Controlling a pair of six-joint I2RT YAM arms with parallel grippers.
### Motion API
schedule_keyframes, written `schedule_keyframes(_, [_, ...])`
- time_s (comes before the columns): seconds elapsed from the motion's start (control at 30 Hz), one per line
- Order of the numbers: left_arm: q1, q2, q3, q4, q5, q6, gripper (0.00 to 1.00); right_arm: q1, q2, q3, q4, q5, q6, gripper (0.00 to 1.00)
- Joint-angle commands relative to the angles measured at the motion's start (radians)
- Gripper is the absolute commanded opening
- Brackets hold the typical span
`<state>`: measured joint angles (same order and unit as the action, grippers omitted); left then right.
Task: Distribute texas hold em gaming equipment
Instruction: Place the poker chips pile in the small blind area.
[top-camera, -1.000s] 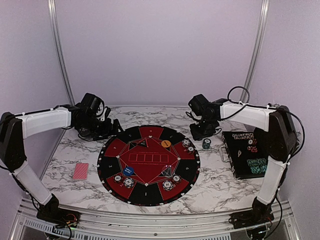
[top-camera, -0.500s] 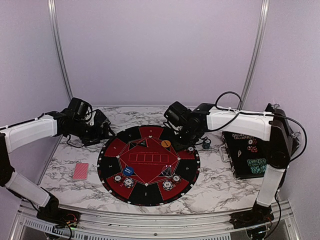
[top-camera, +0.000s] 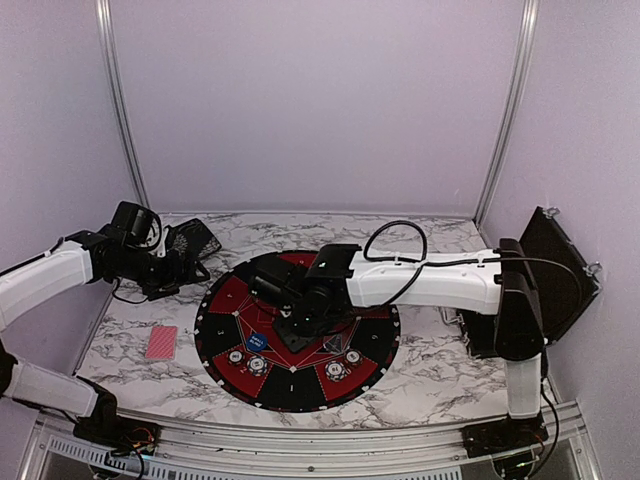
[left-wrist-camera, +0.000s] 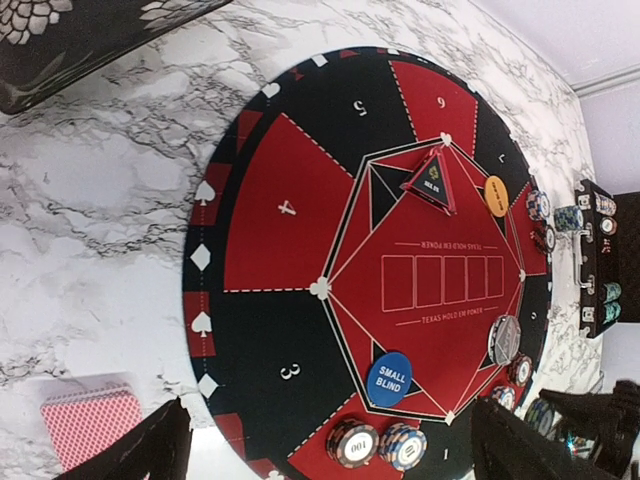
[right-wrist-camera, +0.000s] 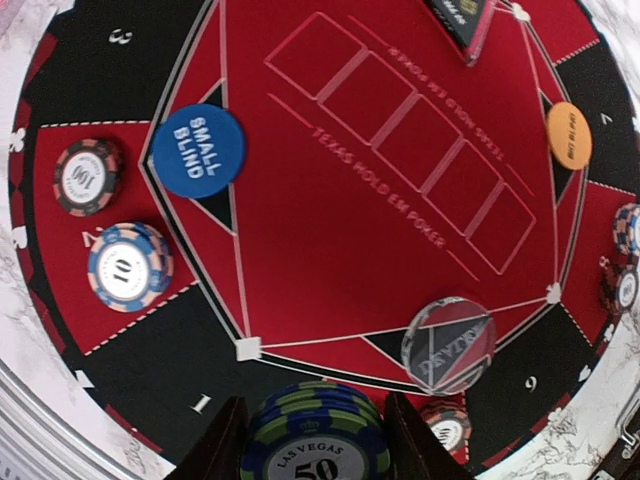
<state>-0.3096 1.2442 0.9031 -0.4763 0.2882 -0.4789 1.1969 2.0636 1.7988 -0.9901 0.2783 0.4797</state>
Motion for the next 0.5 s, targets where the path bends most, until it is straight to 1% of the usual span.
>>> schedule_keyframes(0.0, [0.044, -0.026, -0.029, -0.05, -0.016, 0.031, 0.99, 0.057, 0.059, 0.119, -0.031, 0.0, 0.028, 0.4])
schedule_keyframes(0.2, [0.086, -0.011, -0.048, -0.046, -0.02, 0.047, 0.99, 0.106, 0.148, 0.237, -0.036, -0.029, 0.02, 0.4])
schedule_keyframes(0.47, [0.107, 0.016, -0.052, -0.019, -0.017, 0.042, 0.99, 0.151, 0.262, 0.37, -0.042, -0.06, -0.007, 0.4])
